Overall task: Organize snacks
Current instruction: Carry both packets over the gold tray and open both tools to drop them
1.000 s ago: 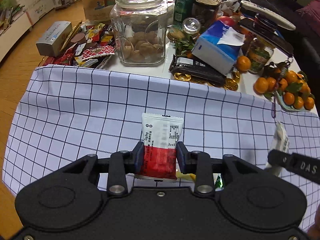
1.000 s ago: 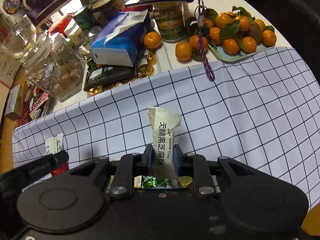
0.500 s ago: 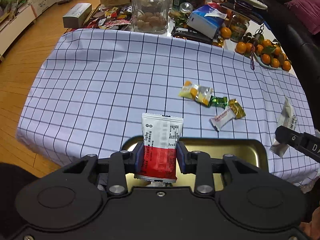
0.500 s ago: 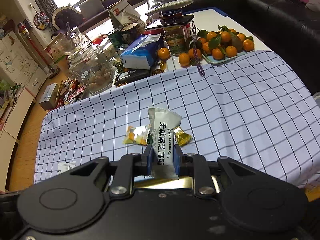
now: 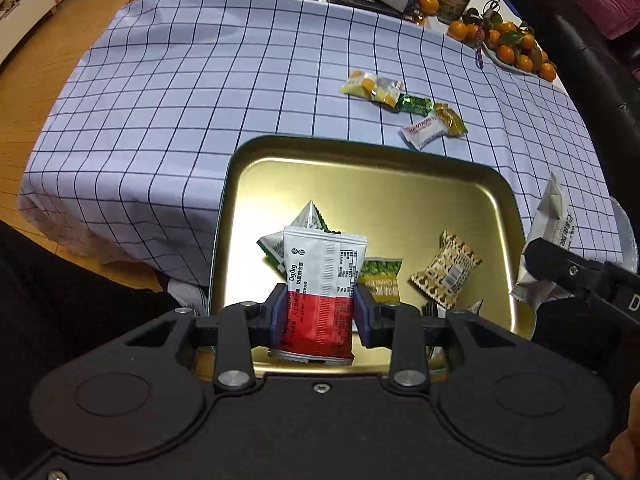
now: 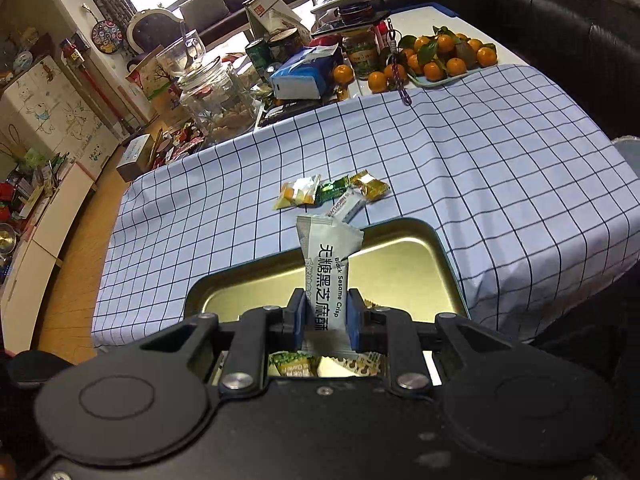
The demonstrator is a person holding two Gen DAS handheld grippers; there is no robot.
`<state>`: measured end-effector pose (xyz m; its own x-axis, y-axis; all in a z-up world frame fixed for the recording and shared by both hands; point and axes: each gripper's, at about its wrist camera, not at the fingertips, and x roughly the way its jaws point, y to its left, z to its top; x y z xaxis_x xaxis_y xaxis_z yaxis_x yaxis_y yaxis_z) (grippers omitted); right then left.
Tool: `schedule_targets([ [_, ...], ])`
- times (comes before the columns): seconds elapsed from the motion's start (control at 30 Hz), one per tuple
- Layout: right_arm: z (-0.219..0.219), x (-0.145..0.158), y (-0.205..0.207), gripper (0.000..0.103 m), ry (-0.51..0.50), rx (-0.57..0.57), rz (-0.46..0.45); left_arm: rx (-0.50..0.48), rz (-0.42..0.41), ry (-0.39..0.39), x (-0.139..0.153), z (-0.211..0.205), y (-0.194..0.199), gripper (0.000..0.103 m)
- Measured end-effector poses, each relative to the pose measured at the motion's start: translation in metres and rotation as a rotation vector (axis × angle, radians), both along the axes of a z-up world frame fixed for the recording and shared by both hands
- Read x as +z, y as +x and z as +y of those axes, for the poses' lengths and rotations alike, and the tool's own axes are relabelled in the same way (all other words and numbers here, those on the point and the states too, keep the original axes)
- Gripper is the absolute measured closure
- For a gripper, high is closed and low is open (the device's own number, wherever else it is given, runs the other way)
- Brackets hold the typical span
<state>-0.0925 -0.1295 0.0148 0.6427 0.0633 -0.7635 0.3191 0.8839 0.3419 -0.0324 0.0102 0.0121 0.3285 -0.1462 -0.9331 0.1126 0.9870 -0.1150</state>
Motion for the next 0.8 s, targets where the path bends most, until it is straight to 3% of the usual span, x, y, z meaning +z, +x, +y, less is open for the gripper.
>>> schedule_targets([
  [0.17, 0.002, -0.012, -0.01, 0.08, 0.049, -0.024, 0.04, 0.001, 0.014, 0.008, -0.007, 0.001, -0.007, 0.06],
  [0.5, -0.003, -0.008, -0.003, 0.08, 0.014, -0.056, 0.029, -0.018, 0.032, -0.019, -0.008, -0.004, -0.004, 0.06],
  [0.8, -0.014, 0.005, 0.029, 0.08, -0.04, -0.089, -0.017, -0.033, -0.067, -0.02, 0.016, -0.018, 0.019, 0.06],
])
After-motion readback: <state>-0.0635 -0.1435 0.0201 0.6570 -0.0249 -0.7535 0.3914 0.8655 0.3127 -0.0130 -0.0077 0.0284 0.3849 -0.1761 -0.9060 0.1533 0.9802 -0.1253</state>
